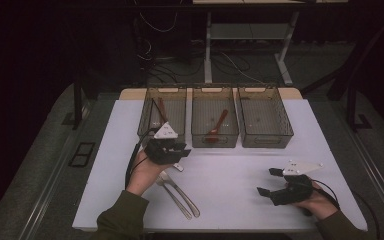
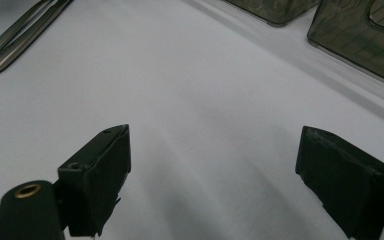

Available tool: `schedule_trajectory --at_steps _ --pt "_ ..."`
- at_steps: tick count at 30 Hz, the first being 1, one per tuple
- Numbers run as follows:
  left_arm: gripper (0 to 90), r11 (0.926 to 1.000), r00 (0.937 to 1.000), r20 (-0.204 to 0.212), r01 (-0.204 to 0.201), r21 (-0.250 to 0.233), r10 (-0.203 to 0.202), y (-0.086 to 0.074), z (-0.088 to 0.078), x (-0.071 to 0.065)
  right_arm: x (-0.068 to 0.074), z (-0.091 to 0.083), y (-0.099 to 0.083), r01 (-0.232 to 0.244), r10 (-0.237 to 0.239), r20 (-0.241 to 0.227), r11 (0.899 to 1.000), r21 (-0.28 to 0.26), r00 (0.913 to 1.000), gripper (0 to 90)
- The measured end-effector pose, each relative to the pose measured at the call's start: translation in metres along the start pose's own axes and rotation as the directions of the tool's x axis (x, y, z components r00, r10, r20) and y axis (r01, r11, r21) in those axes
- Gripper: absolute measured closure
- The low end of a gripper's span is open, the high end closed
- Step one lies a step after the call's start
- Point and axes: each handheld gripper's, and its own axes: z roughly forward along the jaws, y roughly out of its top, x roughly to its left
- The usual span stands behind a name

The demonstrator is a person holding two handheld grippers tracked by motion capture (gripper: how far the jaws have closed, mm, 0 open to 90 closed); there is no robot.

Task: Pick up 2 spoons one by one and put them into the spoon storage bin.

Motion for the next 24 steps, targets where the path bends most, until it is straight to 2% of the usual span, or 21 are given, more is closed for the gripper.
schedule_trajectory --at_steps 7,11,16,24 --pt "88.0 0.9976 0.9998 -0.007 0.017 0.068 -0.017 -0.022 -0.001 0.003 0.000 -0.001 0.000 0.000 0.000 -0.002 1.000 0.000 1.0000 14.3" --pt "88.7 0.9936 0.9995 -0.020 0.027 0.110 -0.025 -0.033 0.000 0.006 0.000 -0.001 0.000 -0.001 0.001 -0.002 1.000 -0.001 1.0000 14.3" --pt "88.7 0.9878 0.9992 -0.012 0.040 0.151 -0.038 -0.046 0.003 0.007 0.000 -0.001 0.000 0.000 0.000 -0.003 1.000 -0.001 1.0000 14.3" --pt "88.7 0.9826 0.9995 0.006 0.028 0.183 -0.030 -0.049 0.015 0.006 0.001 0.000 0.000 0.003 -0.003 -0.003 1.000 -0.001 1.0000 14.3"
